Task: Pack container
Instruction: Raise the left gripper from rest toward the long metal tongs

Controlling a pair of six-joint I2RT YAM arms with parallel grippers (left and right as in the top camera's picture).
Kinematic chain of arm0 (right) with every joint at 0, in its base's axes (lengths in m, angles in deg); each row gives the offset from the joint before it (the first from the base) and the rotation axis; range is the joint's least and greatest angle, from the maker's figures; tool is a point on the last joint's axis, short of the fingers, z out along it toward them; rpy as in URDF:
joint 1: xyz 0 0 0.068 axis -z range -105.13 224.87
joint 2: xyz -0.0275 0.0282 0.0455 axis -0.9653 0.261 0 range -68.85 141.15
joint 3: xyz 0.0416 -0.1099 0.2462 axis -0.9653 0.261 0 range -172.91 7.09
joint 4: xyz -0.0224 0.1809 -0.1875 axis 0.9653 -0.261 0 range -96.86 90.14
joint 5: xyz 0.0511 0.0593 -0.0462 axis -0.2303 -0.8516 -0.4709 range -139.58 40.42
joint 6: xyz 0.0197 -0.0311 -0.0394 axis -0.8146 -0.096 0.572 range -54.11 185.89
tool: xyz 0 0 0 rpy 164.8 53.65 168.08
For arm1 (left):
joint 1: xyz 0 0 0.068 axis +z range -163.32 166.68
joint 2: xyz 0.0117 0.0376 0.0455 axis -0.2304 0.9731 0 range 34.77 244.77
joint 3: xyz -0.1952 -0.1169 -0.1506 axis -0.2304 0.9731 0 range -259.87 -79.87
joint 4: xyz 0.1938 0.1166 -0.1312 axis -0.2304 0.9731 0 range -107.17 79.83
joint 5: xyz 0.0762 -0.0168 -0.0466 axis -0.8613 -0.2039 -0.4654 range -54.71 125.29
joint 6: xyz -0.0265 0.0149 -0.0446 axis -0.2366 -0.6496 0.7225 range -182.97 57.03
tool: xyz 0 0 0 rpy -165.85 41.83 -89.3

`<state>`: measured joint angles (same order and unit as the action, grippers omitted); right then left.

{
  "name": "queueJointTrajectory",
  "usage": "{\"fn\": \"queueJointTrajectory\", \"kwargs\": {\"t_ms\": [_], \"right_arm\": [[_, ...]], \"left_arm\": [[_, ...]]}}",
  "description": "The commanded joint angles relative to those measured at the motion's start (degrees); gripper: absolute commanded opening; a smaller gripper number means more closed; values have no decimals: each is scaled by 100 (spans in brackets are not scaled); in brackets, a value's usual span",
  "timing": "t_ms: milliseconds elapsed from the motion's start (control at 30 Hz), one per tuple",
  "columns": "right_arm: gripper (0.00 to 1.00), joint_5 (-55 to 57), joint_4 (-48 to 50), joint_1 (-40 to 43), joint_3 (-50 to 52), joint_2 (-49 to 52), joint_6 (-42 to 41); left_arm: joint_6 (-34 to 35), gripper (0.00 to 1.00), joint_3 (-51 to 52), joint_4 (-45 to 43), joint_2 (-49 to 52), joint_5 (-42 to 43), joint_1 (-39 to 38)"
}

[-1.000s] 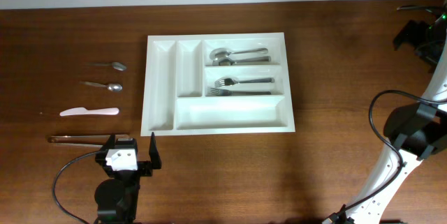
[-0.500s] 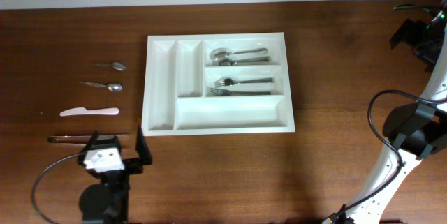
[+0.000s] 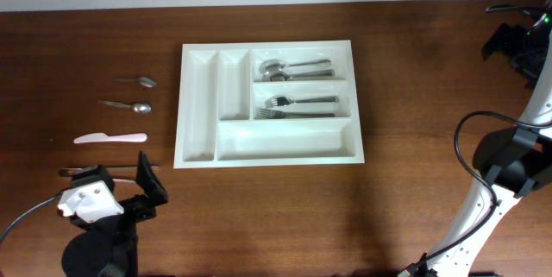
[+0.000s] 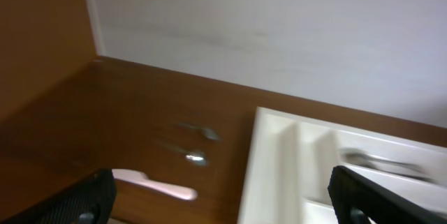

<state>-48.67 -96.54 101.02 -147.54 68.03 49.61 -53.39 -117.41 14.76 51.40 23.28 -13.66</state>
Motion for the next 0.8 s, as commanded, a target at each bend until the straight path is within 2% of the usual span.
{"fn": "queueJointTrajectory", "kwargs": {"t_ms": [0,100,167,267,367,633,767], "right_arm": [[99,-48,-2,-26,-85,-162,20],[99,-48,-2,-26,-85,-162,20],[99,-48,-2,-26,-85,-162,20],[99,-48,-2,-26,-85,-162,20],[99,-48,-2,-26,-85,-162,20],[99,-48,-2,-26,-85,-162,20],[99,-48,-2,-26,-85,-162,20]], "left_arm": [[323,99,-140,-94,28,846,2],[323,99,-190,-251,24,1388,2],[332,99,-201,-361,33,1419,2],[1062,99,-201,-166,133,323,2],[1427,99,-201,-85,437,-575,2],[1611,99,-391,-278,1998,-3062,2],[1611,99,-503,-549,2712,-3504,2]]}}
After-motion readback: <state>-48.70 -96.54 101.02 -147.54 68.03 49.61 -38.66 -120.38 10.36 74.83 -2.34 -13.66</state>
